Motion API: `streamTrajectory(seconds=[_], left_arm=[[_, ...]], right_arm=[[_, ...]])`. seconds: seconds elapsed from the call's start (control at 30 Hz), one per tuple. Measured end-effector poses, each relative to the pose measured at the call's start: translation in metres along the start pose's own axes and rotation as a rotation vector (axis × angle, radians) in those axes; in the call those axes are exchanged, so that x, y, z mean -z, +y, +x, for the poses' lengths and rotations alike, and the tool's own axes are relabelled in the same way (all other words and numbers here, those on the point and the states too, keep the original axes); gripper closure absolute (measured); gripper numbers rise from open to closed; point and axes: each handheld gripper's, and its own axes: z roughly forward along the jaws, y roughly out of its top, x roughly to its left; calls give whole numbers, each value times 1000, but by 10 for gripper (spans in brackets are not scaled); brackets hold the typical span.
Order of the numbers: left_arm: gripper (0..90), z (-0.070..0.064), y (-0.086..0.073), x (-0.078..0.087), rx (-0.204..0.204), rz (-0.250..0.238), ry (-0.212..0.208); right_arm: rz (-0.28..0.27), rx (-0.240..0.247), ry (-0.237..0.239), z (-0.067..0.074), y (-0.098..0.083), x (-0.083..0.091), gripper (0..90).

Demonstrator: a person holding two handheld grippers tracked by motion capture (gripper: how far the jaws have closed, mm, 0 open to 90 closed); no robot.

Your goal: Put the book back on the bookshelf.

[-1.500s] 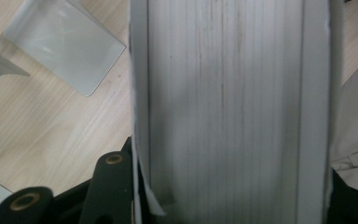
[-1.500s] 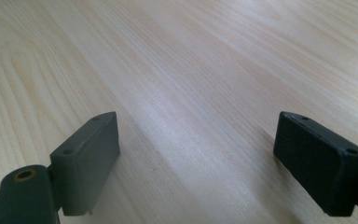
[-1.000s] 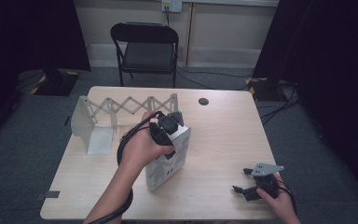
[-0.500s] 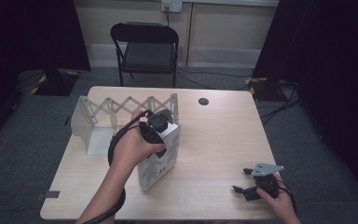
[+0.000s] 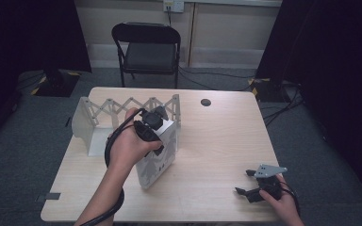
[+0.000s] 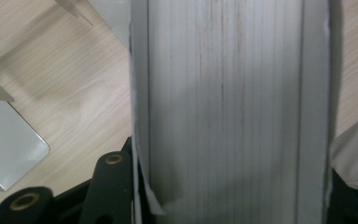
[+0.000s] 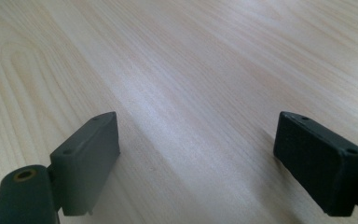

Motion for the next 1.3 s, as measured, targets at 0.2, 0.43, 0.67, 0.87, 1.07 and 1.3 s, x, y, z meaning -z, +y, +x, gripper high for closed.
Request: streamTrajectory(seconds=[0.2,0.43,0.67,0.87,1.07,1.3], left_arm=[[528,6,-1,1,25,4,-1],[528,11,-4,2,57,4,-1],[528,18,-6,3,86,8,14],[528,20,-4,2,130,1,11],[528,21,-1,1,152,5,20],[528,23,2,0,176,-2,26]], right_arm=[[0,0,0,0,0,0,138],[1,-1,0,0,0,0,138],[1,-1,0,0,0,0,138],[0,0,0,0,0,0,138],[0,0,0,0,0,0,137],[0,-2,0,0,0,0,138]])
